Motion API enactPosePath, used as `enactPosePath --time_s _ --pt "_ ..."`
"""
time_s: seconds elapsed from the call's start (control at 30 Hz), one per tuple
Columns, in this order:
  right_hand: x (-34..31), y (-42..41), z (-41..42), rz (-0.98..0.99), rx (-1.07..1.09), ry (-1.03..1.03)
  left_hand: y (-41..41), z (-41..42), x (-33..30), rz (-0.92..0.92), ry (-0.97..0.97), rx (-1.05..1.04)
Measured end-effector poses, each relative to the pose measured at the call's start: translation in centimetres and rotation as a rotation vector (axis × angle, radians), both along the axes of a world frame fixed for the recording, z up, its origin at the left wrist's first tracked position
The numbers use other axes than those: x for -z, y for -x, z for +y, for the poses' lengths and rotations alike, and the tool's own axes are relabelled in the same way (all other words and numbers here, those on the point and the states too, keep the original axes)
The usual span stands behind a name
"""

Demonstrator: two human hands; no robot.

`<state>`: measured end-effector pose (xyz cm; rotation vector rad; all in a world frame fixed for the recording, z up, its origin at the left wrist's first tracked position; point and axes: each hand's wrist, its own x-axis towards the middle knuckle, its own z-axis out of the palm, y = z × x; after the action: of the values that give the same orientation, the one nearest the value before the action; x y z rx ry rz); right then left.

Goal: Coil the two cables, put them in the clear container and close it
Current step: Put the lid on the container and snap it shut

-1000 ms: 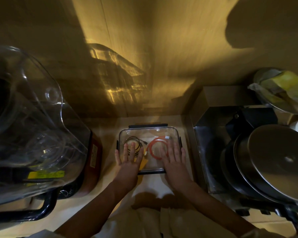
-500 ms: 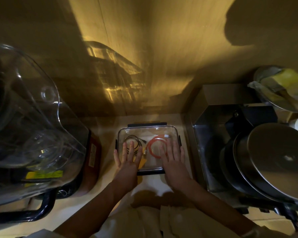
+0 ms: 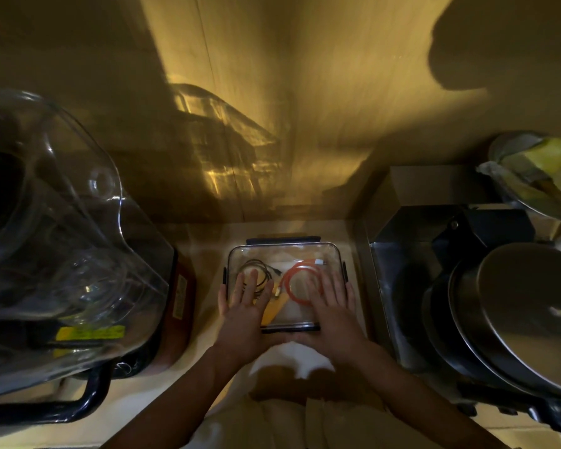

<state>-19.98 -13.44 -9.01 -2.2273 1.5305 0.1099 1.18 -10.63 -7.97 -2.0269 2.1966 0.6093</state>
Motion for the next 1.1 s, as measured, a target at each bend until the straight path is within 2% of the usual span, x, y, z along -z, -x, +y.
enactPosePath --time_s 0.1,0.2,0.4,0.63,1.1 --pt "-0.4 0.1 -1.5 -0.090 0.034 0.033 -0.4 -1.2 -0.5 0.054 0.116 -0.059" --pt "-0.7 -0.2 -3.9 -0.105 0.037 0.037 -0.6 -3.1 -0.7 0.099 0.151 -0.048" --pt "-1.4 -1.6 -7.8 -0.100 0.010 0.030 -0.7 -6.9 -0.4 0.100 0.056 -0.024" --pt "-0.6 -2.9 -10.0 -0.050 0.059 0.029 -0.8 -9.8 0.5 0.105 0.056 -0.056" --pt "0.9 -3.2 -10.7 -0.080 0.100 0.053 -0.3 -10.8 0.5 0.041 0.041 -0.083"
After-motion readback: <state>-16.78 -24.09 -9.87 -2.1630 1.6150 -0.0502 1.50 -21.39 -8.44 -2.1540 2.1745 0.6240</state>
